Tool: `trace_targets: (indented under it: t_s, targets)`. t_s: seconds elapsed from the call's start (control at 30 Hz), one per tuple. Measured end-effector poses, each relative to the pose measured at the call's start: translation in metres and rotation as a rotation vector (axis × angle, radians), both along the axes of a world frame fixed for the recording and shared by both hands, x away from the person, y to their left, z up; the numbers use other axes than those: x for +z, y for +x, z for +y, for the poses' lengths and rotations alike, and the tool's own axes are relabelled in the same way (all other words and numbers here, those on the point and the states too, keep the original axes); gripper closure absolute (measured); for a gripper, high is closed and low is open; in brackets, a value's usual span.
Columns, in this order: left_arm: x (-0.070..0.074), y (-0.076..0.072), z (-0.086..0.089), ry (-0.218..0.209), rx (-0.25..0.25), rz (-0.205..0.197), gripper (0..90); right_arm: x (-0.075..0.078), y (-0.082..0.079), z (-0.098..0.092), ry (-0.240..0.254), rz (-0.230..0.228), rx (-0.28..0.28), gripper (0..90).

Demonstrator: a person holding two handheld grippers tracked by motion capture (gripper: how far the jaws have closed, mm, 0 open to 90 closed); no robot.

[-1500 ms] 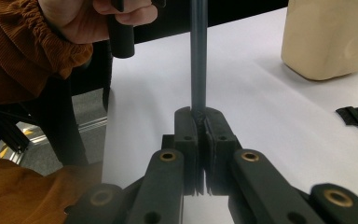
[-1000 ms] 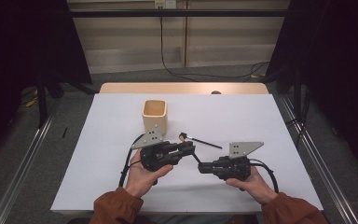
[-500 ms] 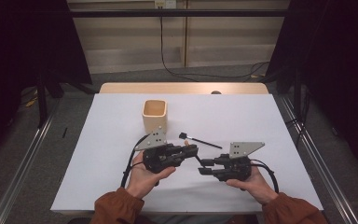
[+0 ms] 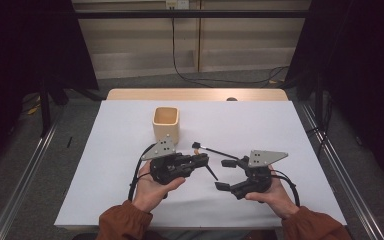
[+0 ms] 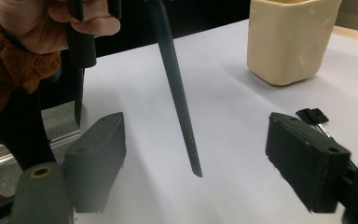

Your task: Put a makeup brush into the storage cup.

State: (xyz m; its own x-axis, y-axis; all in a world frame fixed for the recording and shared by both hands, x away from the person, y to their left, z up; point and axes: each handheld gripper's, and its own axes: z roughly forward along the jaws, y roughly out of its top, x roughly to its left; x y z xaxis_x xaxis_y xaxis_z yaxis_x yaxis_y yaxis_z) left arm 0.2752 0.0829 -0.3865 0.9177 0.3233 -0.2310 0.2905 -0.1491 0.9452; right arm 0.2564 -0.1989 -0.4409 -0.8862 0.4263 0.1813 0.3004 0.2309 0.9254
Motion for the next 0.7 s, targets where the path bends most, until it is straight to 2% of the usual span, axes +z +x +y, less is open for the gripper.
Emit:
trace_targets:
  t_s: [0.17,0.33,0.4,0.47,0.57,0.7]
  targets:
    - [0.001,0.001,0.003,-0.014,0.004,0.002,83.9,0.001,0.000,-0.001,0.030,0.008,0.015,10.2]
    - [0.004,0.000,0.007,-0.015,0.014,-0.001,83.9,0.002,-0.003,-0.002,0.018,-0.015,-0.002,8.1]
    - [0.005,0.000,0.009,-0.015,0.014,-0.006,83.9,0.003,-0.001,-0.005,0.038,-0.005,0.004,8.1]
    - [0.006,0.000,0.011,-0.013,0.020,0.002,83.9,0.004,0.002,-0.011,0.044,-0.008,-0.033,8.3]
    - [0.005,0.001,0.015,-0.008,0.027,0.008,83.9,0.006,0.002,-0.019,0.055,-0.008,-0.062,8.1]
    - [0.005,0.001,0.021,-0.012,0.041,0.016,83.9,0.006,-0.002,-0.024,0.050,-0.032,-0.094,9.1]
